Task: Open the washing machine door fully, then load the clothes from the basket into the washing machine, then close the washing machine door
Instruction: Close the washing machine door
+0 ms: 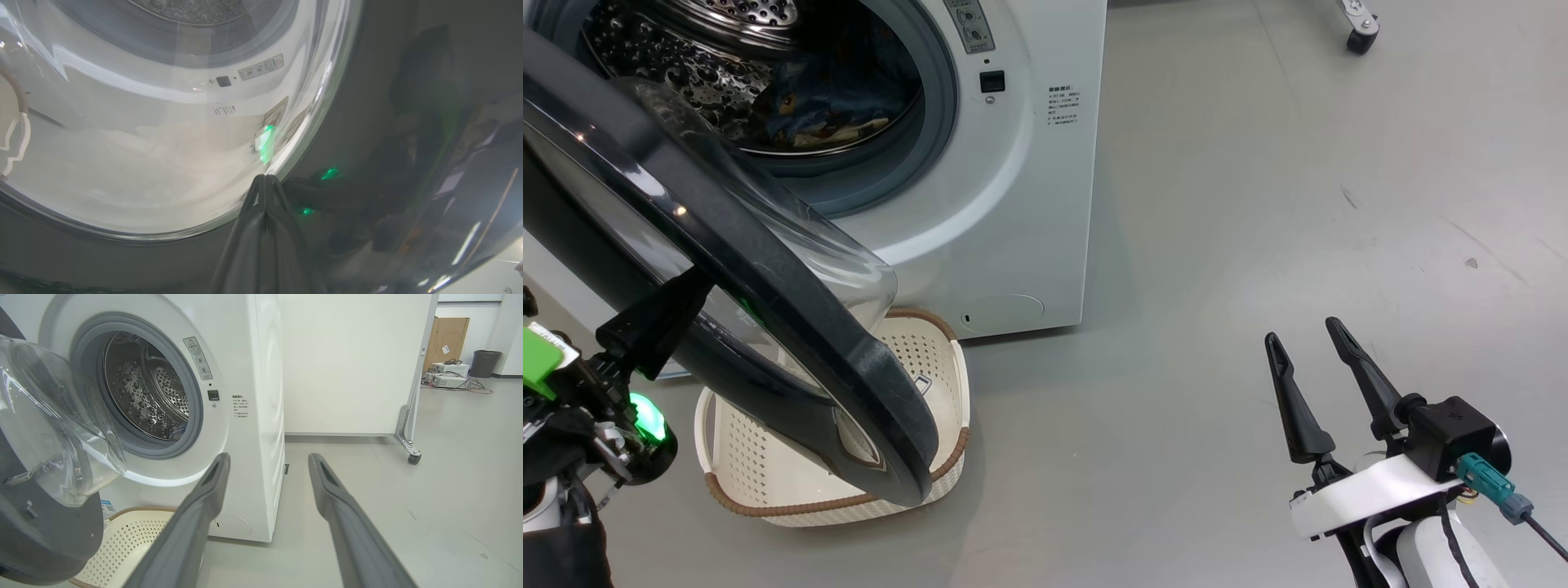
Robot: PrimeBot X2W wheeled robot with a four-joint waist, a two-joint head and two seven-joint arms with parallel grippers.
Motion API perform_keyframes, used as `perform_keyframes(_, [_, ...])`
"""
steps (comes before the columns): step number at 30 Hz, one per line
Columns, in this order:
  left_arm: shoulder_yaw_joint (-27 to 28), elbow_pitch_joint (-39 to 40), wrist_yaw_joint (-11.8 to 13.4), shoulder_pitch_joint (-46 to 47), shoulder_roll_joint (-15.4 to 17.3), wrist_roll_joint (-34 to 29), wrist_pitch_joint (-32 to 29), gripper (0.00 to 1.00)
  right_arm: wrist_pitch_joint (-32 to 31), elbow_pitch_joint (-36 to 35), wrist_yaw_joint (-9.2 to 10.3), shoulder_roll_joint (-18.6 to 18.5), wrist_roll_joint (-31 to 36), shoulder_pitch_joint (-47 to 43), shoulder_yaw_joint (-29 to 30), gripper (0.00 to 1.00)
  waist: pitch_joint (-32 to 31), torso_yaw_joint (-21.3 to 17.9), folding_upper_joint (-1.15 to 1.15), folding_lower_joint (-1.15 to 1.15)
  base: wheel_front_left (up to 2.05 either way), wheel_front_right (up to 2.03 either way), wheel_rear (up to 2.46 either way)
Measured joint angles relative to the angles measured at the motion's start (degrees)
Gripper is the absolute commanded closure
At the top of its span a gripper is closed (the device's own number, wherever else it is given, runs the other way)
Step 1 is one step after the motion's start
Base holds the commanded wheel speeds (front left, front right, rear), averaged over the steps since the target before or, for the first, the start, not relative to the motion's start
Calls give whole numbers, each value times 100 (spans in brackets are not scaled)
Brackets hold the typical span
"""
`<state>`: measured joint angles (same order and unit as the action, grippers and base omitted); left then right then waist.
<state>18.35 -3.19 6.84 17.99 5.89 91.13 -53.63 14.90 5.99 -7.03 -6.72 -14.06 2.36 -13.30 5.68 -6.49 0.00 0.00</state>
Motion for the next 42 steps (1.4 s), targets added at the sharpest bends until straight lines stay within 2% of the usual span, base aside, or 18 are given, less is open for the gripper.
perform_keyframes(15, [-102, -42, -34, 80, -60, -189, 160, 100, 0, -9, 0, 12, 0, -16, 1, 0, -4, 53, 0, 0, 0, 0, 0])
perform_keyframes(17, [-190, 18, -167, 71, -1, -450, 187, 100, 0, -11, 0, 16, 0, -20, 5, 0, -3, 51, 0, 0, 0, 0, 0])
perform_keyframes(22, [-424, 231, -643, -86, 450, -1310, 346, 100, 0, -19, 0, 20, 0, -62, 58, 0, 13, 56, 0, 0, 0, 0, 0])
perform_keyframes(30, [-620, 360, -1198, -619, 504, -2216, 889, 100, 0, -69, 0, 13, 2, -147, 254, 0, 27, 183, 0, 0, 0, 0, 0])
perform_keyframes(31, [-621, 360, -1241, -711, 519, -2385, 1021, 87, 0, -69, 0, 13, 8, -155, 254, 0, 24, 203, 0, 0, 0, 0, 0])
perform_keyframes(32, [-623, 361, -1259, -797, 542, -2587, 1151, 67, 0, -71, 0, 12, 9, -161, 259, 0, 22, 222, 0, 0, 0, 0, 0])
perform_keyframes(33, [-620, 368, -1295, -886, 579, -2765, 1289, 67, 0, -74, 0, 10, 9, -164, 258, 0, 19, 241, 0, 0, 0, 0, 0])
perform_keyframes(34, [-622, 374, -1313, -960, 604, -2941, 1418, 49, 0, -82, 0, 11, 9, -168, 266, 0, 17, 257, 0, 0, 0, 0, 0])
perform_keyframes(35, [-633, 380, -1328, -1024, 611, -3073, 1535, 2, 0, -94, 0, 8, 9, -171, 283, 0, 17, 275, 0, 0, 0, 0, 0])
perform_keyframes(37, [-702, 382, -1338, -1120, 587, -3306, 1790, 0, 0, -102, 0, -11, 10, -172, 305, 0, 14, 311, 0, 0, 0, 0, 0])
perform_keyframes(42, [-815, 524, -1346, -1400, 593, -4370, 2810, 0, 0, -103, 0, -41, 19, -179, 302, 0, -14, 396, 0, 0, 0, 0, 0])
